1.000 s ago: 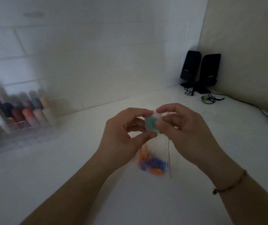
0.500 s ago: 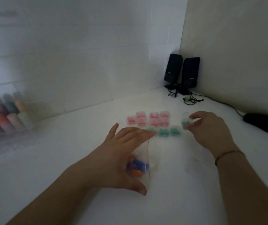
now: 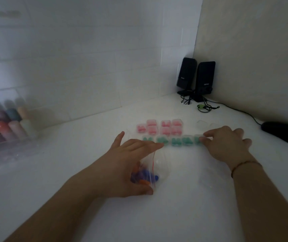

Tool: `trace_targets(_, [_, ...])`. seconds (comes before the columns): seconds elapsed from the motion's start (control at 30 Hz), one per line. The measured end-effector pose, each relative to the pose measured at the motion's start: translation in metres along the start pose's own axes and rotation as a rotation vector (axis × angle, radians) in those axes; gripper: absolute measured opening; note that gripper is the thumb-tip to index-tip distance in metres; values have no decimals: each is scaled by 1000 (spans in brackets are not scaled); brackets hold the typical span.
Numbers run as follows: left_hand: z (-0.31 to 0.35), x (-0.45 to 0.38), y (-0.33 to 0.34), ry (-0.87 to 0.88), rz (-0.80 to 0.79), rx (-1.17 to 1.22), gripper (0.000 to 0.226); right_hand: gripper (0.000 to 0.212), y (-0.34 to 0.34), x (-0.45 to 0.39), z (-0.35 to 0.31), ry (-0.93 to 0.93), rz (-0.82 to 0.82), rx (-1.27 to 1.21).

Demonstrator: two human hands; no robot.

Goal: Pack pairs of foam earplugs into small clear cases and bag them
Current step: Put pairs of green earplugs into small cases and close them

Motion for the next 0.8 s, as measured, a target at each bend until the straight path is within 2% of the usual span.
trace_targets(0.13, [-5, 3, -7, -23, 39, 15, 92, 48, -11, 5, -1, -13, 11, -2])
trace_targets(0.23, [-7, 6, -9, -20, 52, 18, 89, 37, -34, 18, -4, -159, 37, -52])
trace_targets(0.3, [-7, 6, -11, -15, 53, 22, 89, 36, -43, 36, -13, -328, -65, 3])
trace_targets(0.37, [-7, 6, -10, -13, 45, 35, 90, 45, -42, 56, -21, -433, -219, 102])
trace_targets(0.47, [-5, 6, -10, -12, 30, 62, 92, 61, -40, 72, -25, -469, -319, 201])
trace_targets(0.57, [-2, 7, -8, 0, -2, 104, 96, 65, -34, 72, -26, -484, -362, 257])
trace_targets(0.7, [4, 7, -7, 47, 5, 154, 94, 61, -27, 68, -28, -501, -366, 247])
trace_targets(0.8, [10, 3, -11, 126, 166, 256, 73, 50, -27, 62, -31, -509, -261, 226])
Point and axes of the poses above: each hand's wrist, its own x-axis away from the middle knuckle, its own y-axis out of the palm, z = x × y, the point moved 5 cm from there along -x, towards the middle knuckle, and after that the axes turned 15 degrees about x, right-handed, at the moved point
